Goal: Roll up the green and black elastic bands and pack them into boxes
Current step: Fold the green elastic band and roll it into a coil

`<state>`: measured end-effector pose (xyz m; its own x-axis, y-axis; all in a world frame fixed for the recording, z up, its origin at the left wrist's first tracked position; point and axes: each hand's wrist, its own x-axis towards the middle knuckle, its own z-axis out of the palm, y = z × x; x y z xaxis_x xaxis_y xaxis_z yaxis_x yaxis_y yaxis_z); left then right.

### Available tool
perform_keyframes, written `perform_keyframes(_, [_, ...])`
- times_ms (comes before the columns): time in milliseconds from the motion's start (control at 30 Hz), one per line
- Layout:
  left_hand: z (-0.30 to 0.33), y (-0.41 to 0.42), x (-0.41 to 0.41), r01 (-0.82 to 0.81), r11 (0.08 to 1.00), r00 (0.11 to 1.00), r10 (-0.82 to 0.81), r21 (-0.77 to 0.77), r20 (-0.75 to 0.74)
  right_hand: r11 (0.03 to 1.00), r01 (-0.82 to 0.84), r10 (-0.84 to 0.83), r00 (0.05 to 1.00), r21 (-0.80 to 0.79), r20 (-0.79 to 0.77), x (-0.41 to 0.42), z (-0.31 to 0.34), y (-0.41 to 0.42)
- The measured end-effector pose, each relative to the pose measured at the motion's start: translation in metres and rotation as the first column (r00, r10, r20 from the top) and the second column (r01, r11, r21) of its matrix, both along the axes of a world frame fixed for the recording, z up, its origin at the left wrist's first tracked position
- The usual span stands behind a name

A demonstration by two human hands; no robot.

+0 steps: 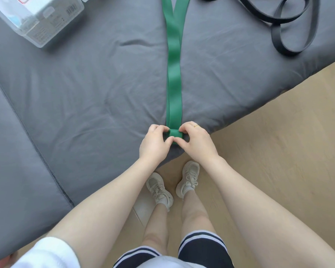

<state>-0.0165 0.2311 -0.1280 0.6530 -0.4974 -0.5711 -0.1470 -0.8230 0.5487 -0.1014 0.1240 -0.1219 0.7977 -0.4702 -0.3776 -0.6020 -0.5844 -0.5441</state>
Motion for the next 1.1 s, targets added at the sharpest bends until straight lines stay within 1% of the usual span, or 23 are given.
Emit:
perform_keyframes(67, [0.001, -0.004, -0.003, -0.073, 0.997, 0.997, 0.073, 0.001, -0.019, 0.991, -0.133, 0.130, 0.986, -0.022, -0.104, 0.000, 0.000, -0.005])
perform_keyframes(100, [0.002, -0.006, -0.003, -0.147, 0.989, 0.988, 0.146, -0.021, -0.043, 0.981, -0.183, 0.174, 0.975, -0.056, -0.137, 0.001, 0.001, -0.006])
perform_keyframes(167, [0.005, -0.008, 0.002, -0.310, 0.948, 0.946, 0.302, -0.066, -0.116, 0.973, -0.214, 0.202, 0.971, -0.089, -0.129, 0.004, 0.001, -0.008])
perform_keyframes(200, [0.007, -0.009, 0.004, -0.351, 0.934, 0.930, 0.339, -0.071, -0.142, 0.974, -0.215, 0.206, 0.972, -0.077, -0.109, 0.005, 0.000, -0.011])
perform_keyframes(267, [0.008, -0.011, 0.006, -0.327, 0.943, 0.936, 0.314, -0.062, -0.160, 0.981, -0.191, 0.189, 0.979, -0.019, -0.075, 0.003, -0.002, -0.014])
perform_keyframes(367, [0.011, -0.017, 0.002, -0.308, 0.951, 0.944, 0.301, -0.036, -0.134, 0.985, -0.092, 0.098, 0.995, 0.145, -0.029, 0.004, -0.004, -0.017])
perform_keyframes(467, [0.015, -0.020, -0.002, -0.381, 0.924, 0.915, 0.373, -0.024, -0.153, 0.959, -0.031, 0.034, 0.999, 0.283, -0.007, 0.007, -0.003, -0.019])
perform_keyframes(533, [0.017, -0.020, -0.004, -0.443, 0.896, 0.878, 0.430, -0.019, -0.211, 0.954, -0.056, 0.055, 0.998, 0.295, 0.013, 0.009, -0.002, -0.023])
perform_keyframes(633, [0.018, -0.017, -0.005, -0.521, 0.851, 0.816, 0.479, -0.056, -0.324, 0.956, -0.083, 0.071, 0.996, 0.280, 0.052, 0.014, 0.000, -0.025])
perform_keyframes(700, [0.019, -0.015, -0.005, -0.554, 0.831, 0.781, 0.495, -0.058, -0.380, 0.958, -0.068, 0.061, 0.998, 0.279, 0.032, 0.018, 0.001, -0.022])
perform_keyframes(767, [0.019, -0.017, -0.002, -0.541, 0.841, 0.787, 0.491, -0.034, -0.373, 0.961, -0.065, 0.072, 0.997, 0.267, -0.016, 0.021, 0.000, -0.022])
perform_keyframes(933, [0.016, -0.023, 0.002, -0.417, 0.909, 0.874, 0.402, 0.005, -0.273, 0.944, -0.150, 0.180, 0.980, 0.294, -0.078, 0.018, -0.001, -0.028])
perform_keyframes(1000, [0.016, -0.022, 0.003, -0.363, 0.932, 0.902, 0.352, 0.001, -0.251, 0.945, -0.202, 0.234, 0.967, 0.257, -0.102, 0.018, -0.003, -0.028])
perform_keyframes(1100, [0.014, -0.022, 0.009, -0.356, 0.934, 0.905, 0.346, 0.006, -0.246, 0.957, -0.188, 0.212, 0.973, 0.219, -0.091, 0.020, -0.004, -0.029])
